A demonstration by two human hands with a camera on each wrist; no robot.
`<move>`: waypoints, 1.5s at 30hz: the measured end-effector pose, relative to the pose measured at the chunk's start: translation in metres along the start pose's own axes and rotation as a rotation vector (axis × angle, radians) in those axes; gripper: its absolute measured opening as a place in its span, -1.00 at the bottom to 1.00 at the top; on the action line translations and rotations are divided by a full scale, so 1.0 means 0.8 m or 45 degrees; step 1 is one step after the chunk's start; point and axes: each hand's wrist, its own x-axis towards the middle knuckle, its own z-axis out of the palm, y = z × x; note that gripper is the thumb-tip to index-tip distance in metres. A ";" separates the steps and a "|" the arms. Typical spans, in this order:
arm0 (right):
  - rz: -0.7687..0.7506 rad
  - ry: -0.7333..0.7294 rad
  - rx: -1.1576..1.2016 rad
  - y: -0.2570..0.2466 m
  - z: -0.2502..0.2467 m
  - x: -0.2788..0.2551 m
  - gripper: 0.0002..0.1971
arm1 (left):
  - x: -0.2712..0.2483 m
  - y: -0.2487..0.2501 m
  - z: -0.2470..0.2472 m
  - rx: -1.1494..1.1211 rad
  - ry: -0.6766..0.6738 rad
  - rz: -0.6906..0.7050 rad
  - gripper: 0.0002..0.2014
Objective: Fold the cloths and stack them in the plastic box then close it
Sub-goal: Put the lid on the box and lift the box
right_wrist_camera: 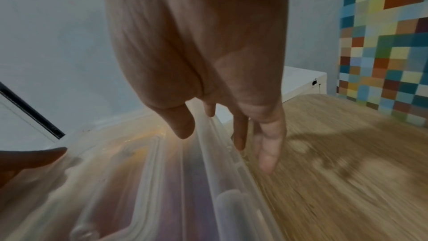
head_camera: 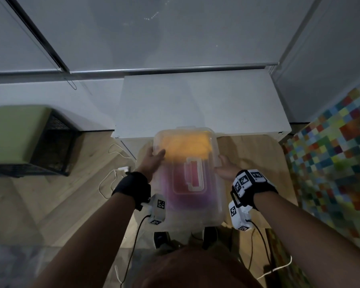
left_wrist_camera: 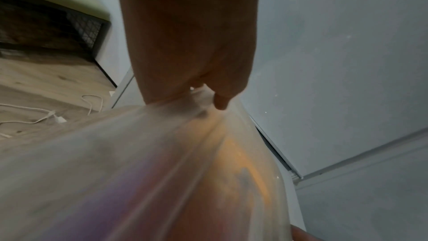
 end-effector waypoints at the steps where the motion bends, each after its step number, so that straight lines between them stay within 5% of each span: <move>1: -0.009 0.008 -0.007 -0.002 0.001 0.001 -0.29 | 0.012 -0.008 0.002 0.041 0.044 0.008 -0.52; 4: -0.051 0.075 -0.043 -0.002 0.000 0.010 -0.23 | 0.033 -0.016 0.009 0.298 0.138 -0.039 -0.25; 7: -0.068 0.090 -0.073 -0.002 0.000 0.016 -0.11 | 0.036 -0.006 0.013 0.868 0.259 -0.043 -0.40; 11: -0.065 0.088 -0.124 0.002 0.005 0.019 -0.08 | 0.053 -0.001 0.014 1.150 0.224 -0.066 -0.46; 21: -0.182 0.284 -0.144 -0.005 -0.001 0.037 -0.23 | 0.076 0.012 0.018 1.283 0.237 0.096 -0.53; 31: 0.017 0.061 -0.207 -0.021 -0.012 0.047 -0.19 | 0.100 0.023 0.010 1.139 0.148 -0.007 -0.62; 37: 0.225 -0.055 -0.291 -0.026 -0.006 0.061 -0.25 | 0.109 0.033 0.008 1.071 0.044 -0.064 -0.26; 41: 0.163 -0.067 -0.254 -0.021 -0.009 0.063 -0.28 | 0.099 0.042 0.000 0.980 -0.079 -0.097 -0.01; 45: -0.017 0.053 -0.318 -0.037 -0.013 0.057 -0.57 | 0.078 0.034 -0.023 0.789 -0.123 -0.308 0.03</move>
